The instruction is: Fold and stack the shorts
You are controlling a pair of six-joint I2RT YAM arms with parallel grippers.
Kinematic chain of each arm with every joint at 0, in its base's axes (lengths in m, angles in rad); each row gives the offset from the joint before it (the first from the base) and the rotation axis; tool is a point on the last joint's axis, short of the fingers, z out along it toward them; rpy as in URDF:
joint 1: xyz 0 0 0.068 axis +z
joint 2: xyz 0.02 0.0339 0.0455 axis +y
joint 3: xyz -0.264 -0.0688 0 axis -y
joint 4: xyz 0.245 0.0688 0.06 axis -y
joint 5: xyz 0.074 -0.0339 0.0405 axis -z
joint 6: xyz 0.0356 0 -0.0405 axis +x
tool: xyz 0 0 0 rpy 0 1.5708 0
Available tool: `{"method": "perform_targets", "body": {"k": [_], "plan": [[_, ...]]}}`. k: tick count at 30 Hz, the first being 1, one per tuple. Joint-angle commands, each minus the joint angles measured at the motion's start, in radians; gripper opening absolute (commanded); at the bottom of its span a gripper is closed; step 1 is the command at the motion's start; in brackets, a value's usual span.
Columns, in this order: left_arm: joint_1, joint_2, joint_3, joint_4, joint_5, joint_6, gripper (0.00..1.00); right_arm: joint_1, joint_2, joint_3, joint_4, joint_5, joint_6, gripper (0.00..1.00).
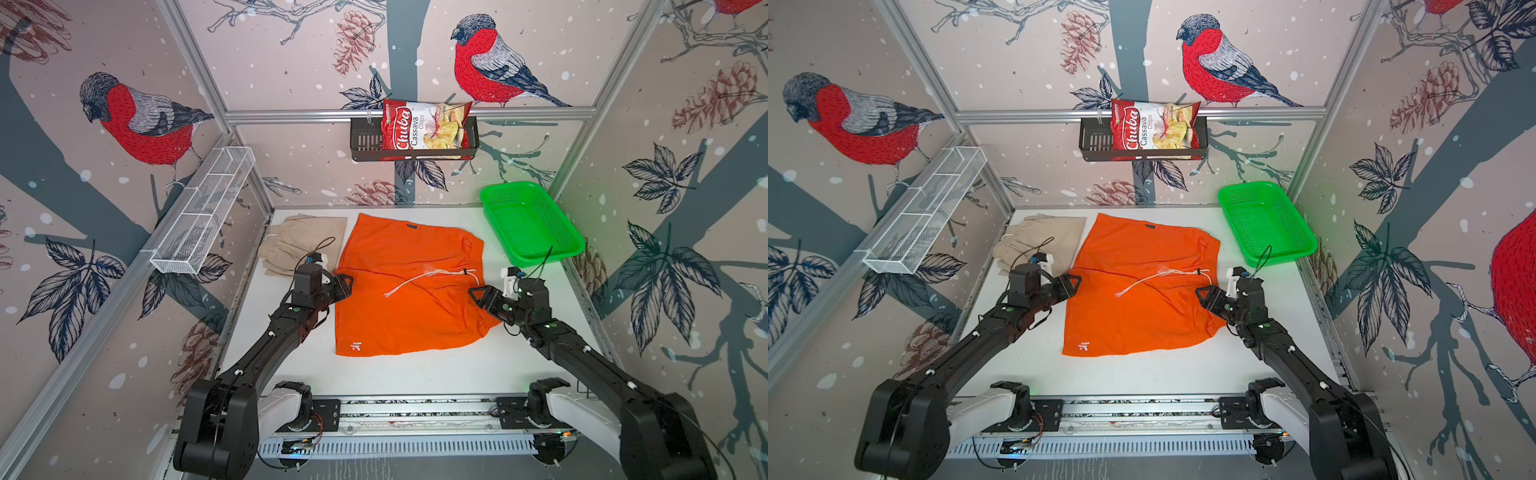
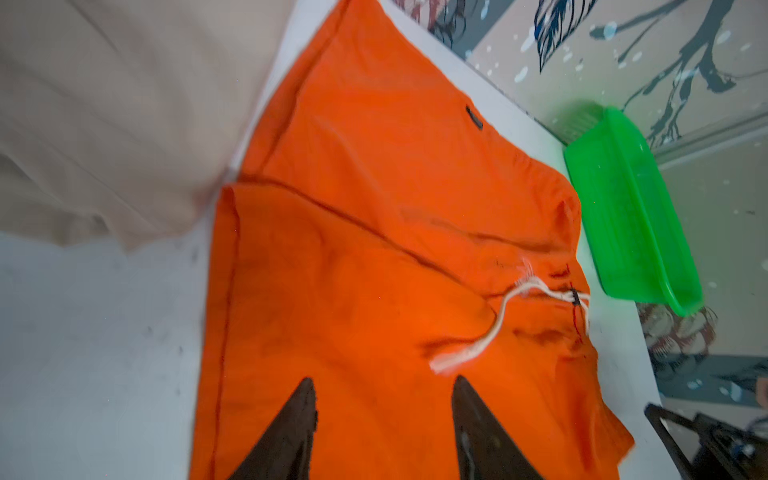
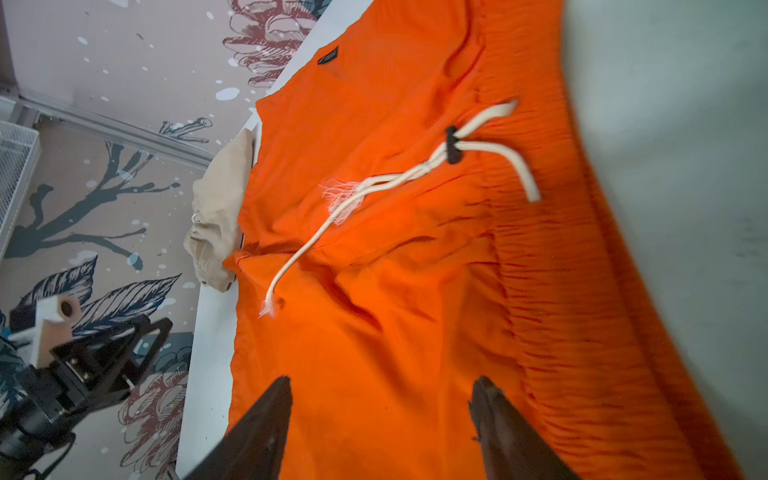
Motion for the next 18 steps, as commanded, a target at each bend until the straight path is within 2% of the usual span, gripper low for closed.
{"method": "perform_targets", "body": {"k": [1, 5, 9, 14, 18], "plan": [[-0.047, -0.022, -0.058, 0.039, 0.041, -0.085, 0.53, -0.095, -0.040, -0.052, -0.073, -0.105, -0.017, 0.71], [-0.083, -0.019, -0.116, 0.072, 0.037, -0.114, 0.52, -0.184, -0.072, -0.110, -0.101, -0.155, -0.008, 0.72], [-0.085, -0.005, -0.145, 0.098, 0.030, -0.115, 0.52, -0.188, -0.061, -0.121, -0.137, -0.141, -0.013, 0.73], [-0.086, 0.018, -0.157, 0.129, 0.039, -0.120, 0.52, -0.200, -0.051, -0.113, -0.220, -0.008, -0.011, 0.73], [-0.086, 0.017, -0.158, 0.132, 0.040, -0.120, 0.52, -0.211, -0.099, -0.117, -0.227, 0.039, 0.037, 0.74]]}}
